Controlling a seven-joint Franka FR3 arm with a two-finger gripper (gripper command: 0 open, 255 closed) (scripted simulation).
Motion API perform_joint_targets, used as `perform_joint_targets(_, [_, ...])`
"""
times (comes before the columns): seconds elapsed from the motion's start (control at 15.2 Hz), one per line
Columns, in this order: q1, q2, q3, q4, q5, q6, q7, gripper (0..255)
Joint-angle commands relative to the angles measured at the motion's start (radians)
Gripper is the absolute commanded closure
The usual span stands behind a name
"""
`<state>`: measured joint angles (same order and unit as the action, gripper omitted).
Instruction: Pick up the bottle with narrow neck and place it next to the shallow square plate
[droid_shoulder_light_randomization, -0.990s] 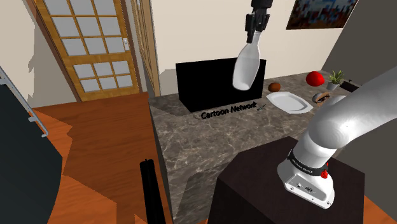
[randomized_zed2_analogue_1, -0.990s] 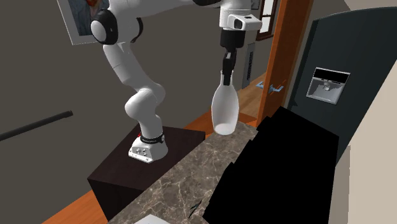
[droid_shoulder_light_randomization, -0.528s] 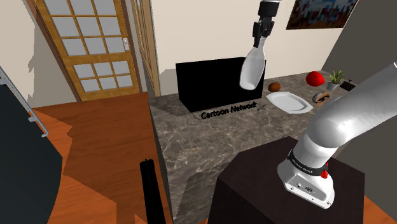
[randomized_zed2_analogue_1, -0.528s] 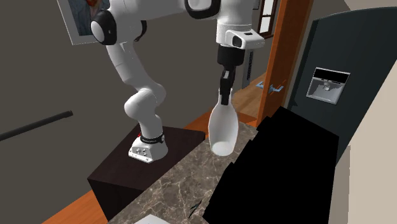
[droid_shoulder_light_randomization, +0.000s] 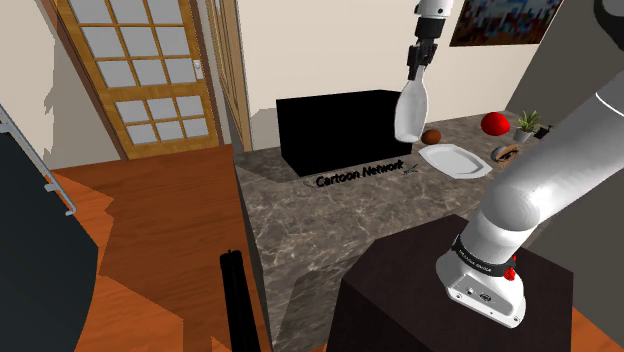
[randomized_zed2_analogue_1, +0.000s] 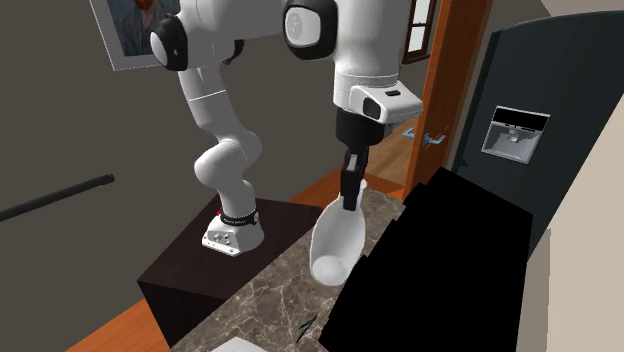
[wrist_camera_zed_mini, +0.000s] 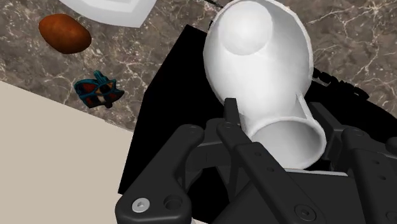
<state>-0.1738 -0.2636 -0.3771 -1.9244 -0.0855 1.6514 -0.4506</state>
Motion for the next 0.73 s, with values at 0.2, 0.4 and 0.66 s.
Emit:
perform_joint_targets(0.2, [-0.032, 0.123, -0.083, 0.070, 0.029, 0.049, -0.125, 255])
perform_joint_targets(0.4, [-0.058, 0.211, -0.129, 0.126, 0.064, 0.074, -0.205, 255])
perform_joint_targets(0.66, [-0.106, 0.345, -0.178, 0.221, 0.131, 0.094, -0.313, 255])
